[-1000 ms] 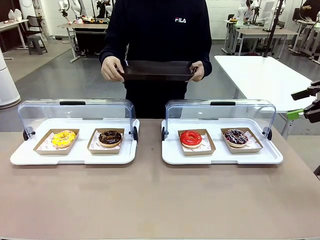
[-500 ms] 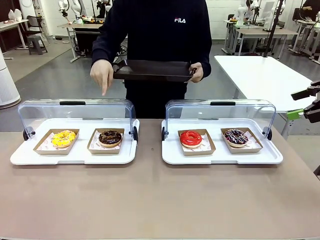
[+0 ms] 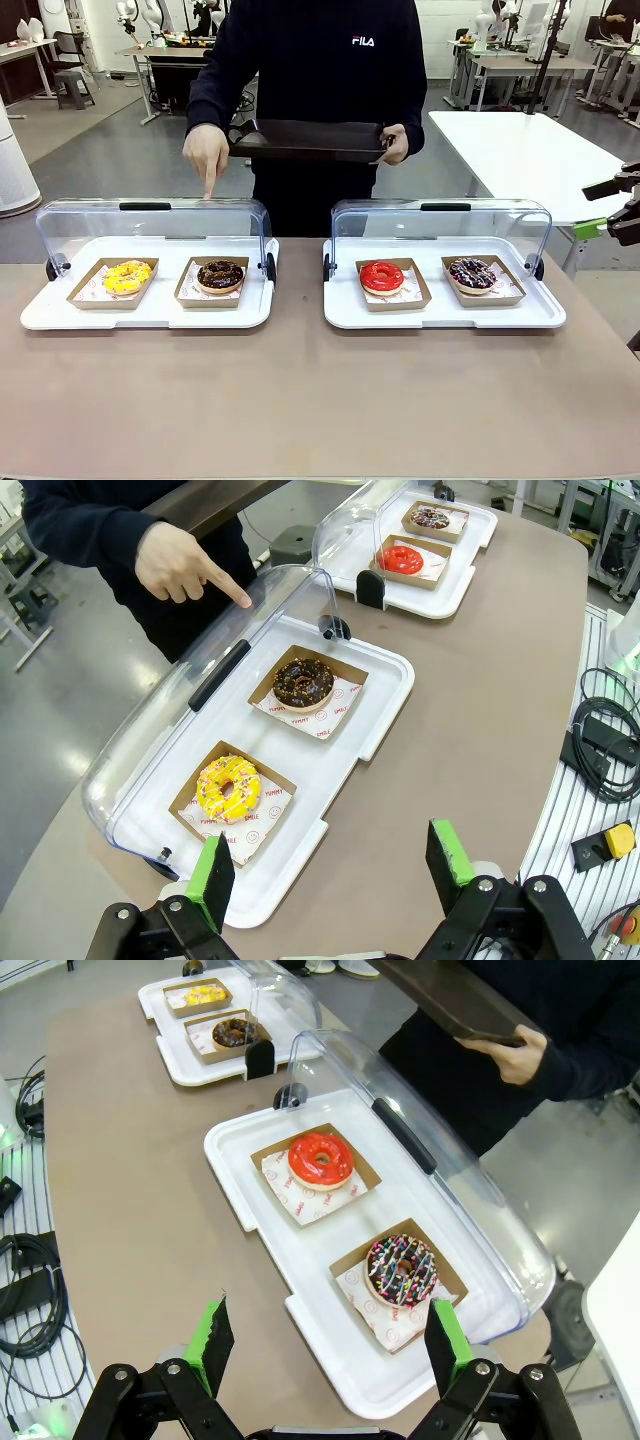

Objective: Provide the desired donut to the person.
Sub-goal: Pick up and lift the Paper togo box containing the Donut pointed at by the person.

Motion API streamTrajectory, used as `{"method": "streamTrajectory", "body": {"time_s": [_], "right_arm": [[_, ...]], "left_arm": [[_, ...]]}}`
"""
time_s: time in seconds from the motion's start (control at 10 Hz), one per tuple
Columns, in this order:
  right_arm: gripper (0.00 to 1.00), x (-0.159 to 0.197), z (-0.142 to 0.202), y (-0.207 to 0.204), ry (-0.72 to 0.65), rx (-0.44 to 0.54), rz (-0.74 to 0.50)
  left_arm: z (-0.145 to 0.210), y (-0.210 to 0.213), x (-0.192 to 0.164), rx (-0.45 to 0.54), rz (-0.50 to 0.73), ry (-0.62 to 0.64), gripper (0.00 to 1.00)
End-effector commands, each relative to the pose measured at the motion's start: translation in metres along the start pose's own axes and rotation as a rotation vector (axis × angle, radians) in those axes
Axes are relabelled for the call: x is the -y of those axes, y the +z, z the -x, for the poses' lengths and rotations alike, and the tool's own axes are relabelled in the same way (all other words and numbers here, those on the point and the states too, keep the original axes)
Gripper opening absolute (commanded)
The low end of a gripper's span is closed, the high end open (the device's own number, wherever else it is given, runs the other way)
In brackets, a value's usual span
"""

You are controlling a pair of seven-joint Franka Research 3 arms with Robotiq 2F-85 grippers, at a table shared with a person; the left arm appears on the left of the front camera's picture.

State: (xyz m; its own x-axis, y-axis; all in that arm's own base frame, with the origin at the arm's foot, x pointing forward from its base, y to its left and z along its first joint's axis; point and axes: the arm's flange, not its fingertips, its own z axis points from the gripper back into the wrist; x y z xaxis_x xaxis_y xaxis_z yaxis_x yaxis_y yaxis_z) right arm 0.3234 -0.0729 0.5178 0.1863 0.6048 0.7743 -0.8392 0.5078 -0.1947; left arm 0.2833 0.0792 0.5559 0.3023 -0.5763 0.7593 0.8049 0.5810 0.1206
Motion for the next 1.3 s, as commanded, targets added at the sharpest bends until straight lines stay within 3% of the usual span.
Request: {"method": "streamTrajectory", "body": {"time_s": [0.0,0.9,1.2], "right_arm": [[1.0,0.001,0.001,-0.002,-0.002,0.014,-0.007],[1.0,0.001,0.001,-0.002,-0.002,0.014,-0.007],[1.0,0.001,0.001,-0.002,-0.002,0.014,-0.007]], "left_arm": [[0.0,0.0,-0.001,0.006,0.0,0.0,1.0],[0.0,0.0,0.0,0.0,0.0,0.0,1.0],[-0.028,-0.101,-0.004,-0.303,0.084,-0.146,1.0]]}}
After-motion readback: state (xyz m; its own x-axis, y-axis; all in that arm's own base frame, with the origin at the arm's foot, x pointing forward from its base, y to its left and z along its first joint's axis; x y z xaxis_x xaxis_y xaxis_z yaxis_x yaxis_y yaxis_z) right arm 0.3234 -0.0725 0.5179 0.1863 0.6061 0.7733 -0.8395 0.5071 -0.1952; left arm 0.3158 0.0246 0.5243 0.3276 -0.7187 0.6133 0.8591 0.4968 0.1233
